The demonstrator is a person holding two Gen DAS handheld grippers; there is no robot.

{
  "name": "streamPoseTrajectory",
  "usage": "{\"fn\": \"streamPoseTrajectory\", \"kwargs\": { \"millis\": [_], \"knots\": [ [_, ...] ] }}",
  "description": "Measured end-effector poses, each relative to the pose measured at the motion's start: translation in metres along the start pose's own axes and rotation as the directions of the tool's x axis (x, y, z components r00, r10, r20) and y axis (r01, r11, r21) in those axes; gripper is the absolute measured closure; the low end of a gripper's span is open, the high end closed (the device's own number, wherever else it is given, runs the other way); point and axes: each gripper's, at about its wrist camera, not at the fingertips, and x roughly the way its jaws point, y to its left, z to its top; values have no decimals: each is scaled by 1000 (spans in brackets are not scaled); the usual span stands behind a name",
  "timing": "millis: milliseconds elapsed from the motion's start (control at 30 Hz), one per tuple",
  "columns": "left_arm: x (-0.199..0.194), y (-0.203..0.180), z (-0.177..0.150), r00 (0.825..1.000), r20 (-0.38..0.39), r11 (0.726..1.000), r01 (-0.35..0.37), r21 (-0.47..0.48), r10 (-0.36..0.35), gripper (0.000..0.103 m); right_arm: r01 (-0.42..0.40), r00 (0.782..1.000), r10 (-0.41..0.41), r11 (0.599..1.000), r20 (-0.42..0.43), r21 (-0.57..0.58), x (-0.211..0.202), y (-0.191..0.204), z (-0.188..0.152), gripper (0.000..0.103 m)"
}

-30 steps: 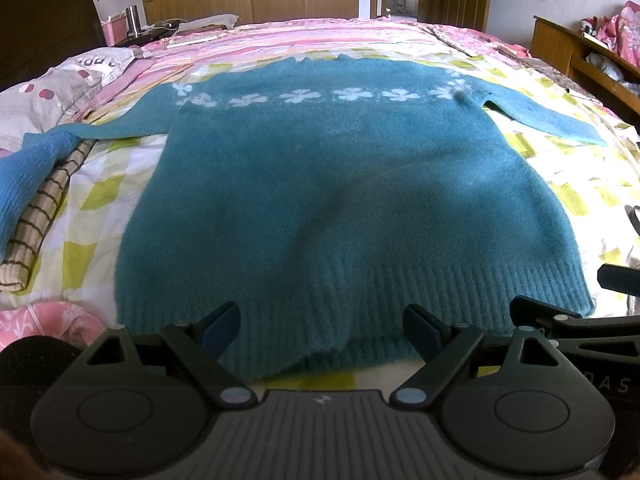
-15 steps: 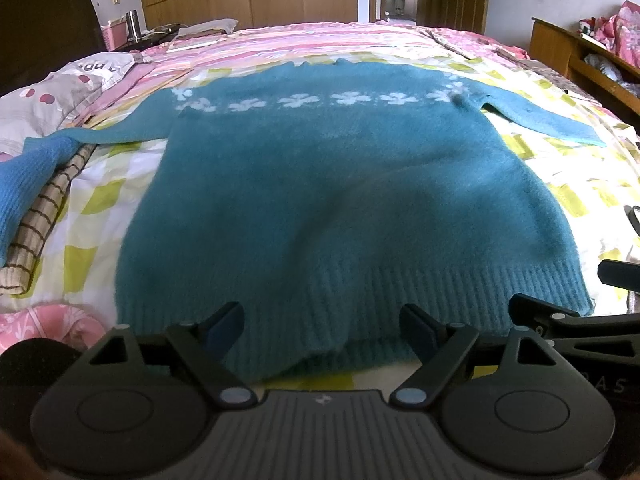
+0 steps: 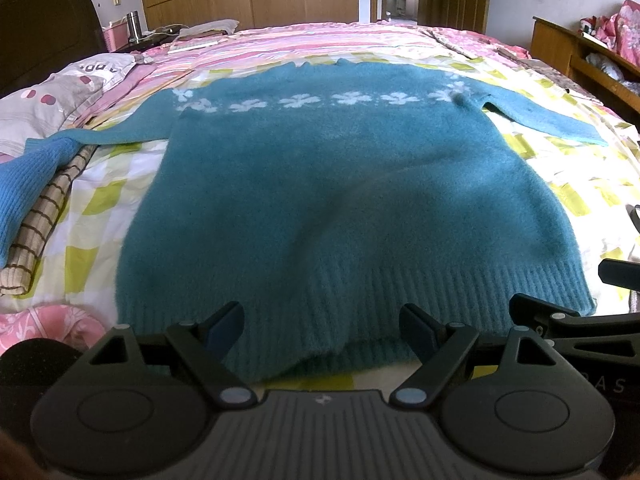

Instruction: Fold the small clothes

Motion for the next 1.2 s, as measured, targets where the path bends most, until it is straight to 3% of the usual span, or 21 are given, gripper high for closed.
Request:
{"fn": "streamPoseTrajectory", "kwargs": {
  "millis": [333,667,1067,1200],
  "knots": [
    [-1,0,0,1000,9,1000,2,3,-2,15,-22,1000,22,1000,-10,21,3,-3,-1,9],
    [-11,-8,12,996,88,998,25,57,-30,13,-40,999,37,994,31,98,2,-22,7,9],
    [10,-42,54,985,129,986,101,133,-118,13,-89,993,64,953,95,288,19,-85,31,17],
    [24,-61,72,982,127,980,118,158,-139,13,-55,995,25,948,99,315,32,-107,43,24]
  ]
}}
